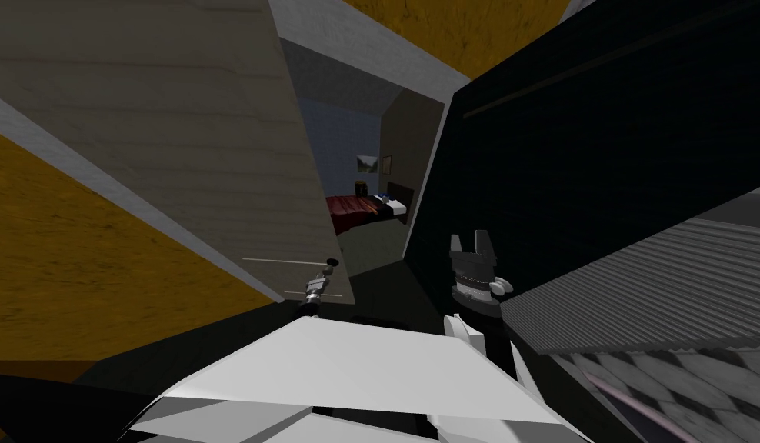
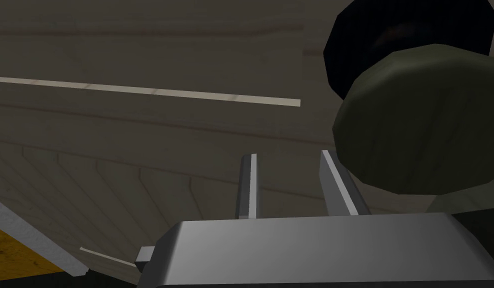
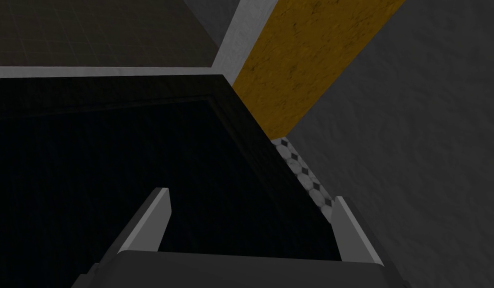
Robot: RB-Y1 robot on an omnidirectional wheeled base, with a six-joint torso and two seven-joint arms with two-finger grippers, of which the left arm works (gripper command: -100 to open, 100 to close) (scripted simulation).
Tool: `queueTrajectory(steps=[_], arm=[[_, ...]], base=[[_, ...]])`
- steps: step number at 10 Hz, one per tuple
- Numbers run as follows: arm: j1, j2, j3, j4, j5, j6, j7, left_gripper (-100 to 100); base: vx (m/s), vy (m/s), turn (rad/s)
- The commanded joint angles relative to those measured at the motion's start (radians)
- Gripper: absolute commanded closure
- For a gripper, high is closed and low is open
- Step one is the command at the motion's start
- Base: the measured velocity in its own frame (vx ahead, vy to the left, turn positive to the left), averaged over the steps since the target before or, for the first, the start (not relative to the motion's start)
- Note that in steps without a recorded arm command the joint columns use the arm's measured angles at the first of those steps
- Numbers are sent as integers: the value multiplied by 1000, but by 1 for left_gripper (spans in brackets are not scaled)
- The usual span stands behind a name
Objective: Pull the door open
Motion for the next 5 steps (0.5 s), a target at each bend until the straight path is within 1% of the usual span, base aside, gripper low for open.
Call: queueTrajectory(steps=[1, 2, 4, 5], arm=[[-29, -9, -3, -15, 0, 10, -3, -100], [-33, -5, 1, -20, 3, 24, -4, -100], [-33, -5, 1, -20, 3, 24, -4, -100], [-37, -2, 5, -25, 7, 37, -4, -100]], base=[[-4, -28, 34], [-9, -14, 2], [-9, -11, 0], [-2, -20, 8]])
